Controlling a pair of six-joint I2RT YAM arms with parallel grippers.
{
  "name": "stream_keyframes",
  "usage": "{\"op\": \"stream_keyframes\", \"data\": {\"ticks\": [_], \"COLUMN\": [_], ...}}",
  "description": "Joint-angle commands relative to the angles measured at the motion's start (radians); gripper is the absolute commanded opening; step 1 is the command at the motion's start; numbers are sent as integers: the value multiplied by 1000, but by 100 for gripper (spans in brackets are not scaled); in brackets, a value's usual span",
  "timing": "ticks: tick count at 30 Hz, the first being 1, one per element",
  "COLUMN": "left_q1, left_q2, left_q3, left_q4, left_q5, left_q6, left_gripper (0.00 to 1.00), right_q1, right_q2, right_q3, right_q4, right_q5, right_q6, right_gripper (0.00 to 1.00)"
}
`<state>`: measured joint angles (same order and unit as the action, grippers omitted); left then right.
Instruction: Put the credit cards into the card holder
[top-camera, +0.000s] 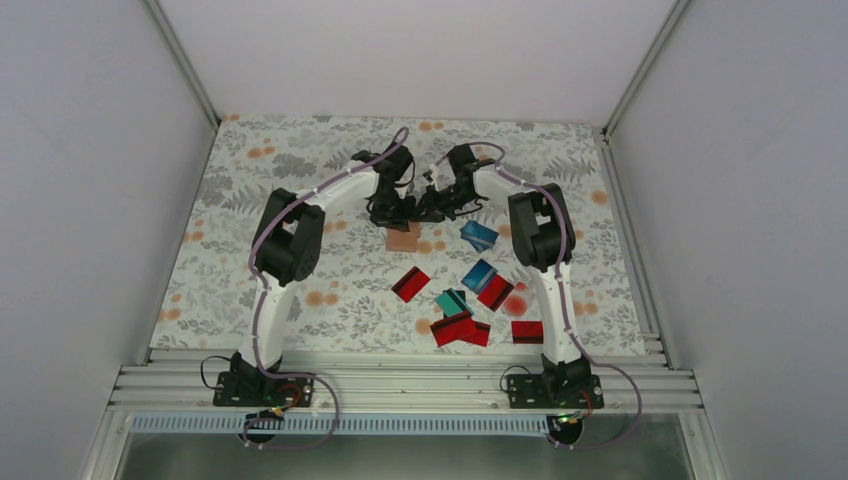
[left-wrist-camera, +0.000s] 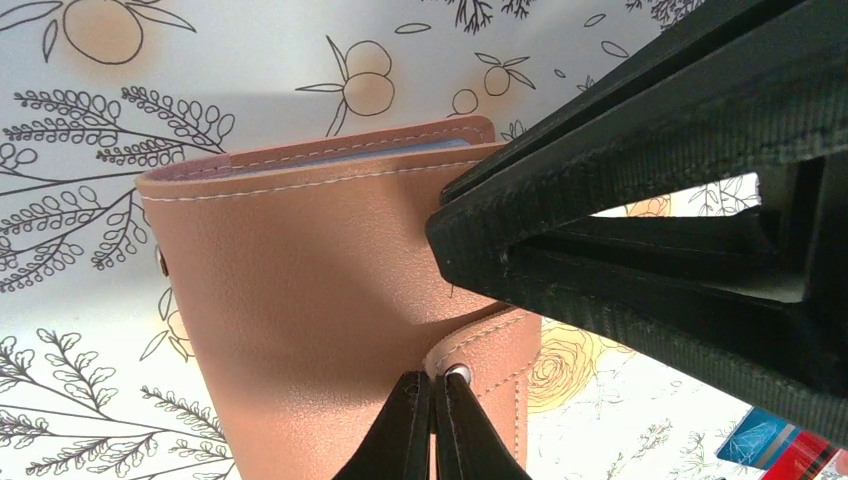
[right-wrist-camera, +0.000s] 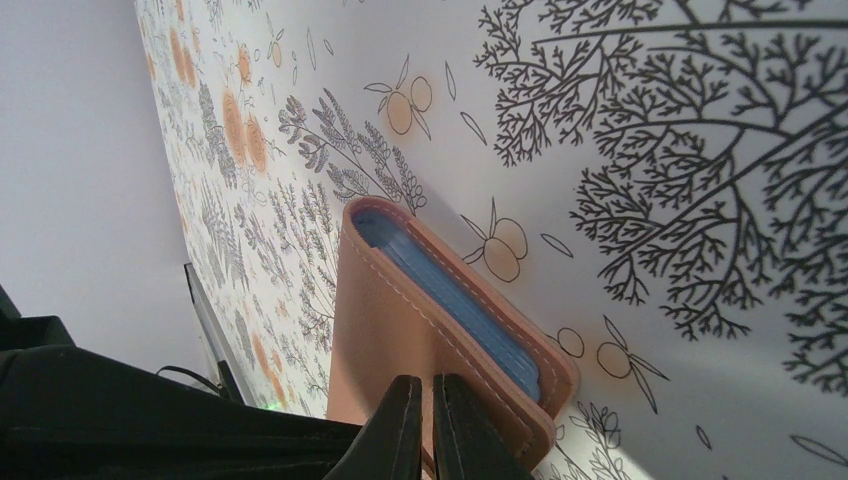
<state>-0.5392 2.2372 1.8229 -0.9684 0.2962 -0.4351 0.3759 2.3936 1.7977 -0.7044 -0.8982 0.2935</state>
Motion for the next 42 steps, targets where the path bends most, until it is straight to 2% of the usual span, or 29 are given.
{"op": "stream_keyframes", "data": {"ticks": [1, 11, 32, 42], "left_q1": [3, 3, -31, -68], "left_q2": [-3, 23, 97, 104], "left_q3": [-12, -7, -14, -97], "left_q4": [-9, -5, -47, -43], "left_q5": [-5, -17, -141, -212], "left_q6": [-4, 4, 19, 4], "left_gripper": [2, 2, 2, 2], "right_q1": [18, 18, 18, 18], "right_q2": [71, 72, 81, 77], "right_q3": [-25, -26, -14, -1], "right_q4": [-61, -61, -56, -55], "right_q5": [90, 90, 78, 73], "right_q6": [-16, -15, -14, -7], "right_gripper": [4, 4, 4, 4]}}
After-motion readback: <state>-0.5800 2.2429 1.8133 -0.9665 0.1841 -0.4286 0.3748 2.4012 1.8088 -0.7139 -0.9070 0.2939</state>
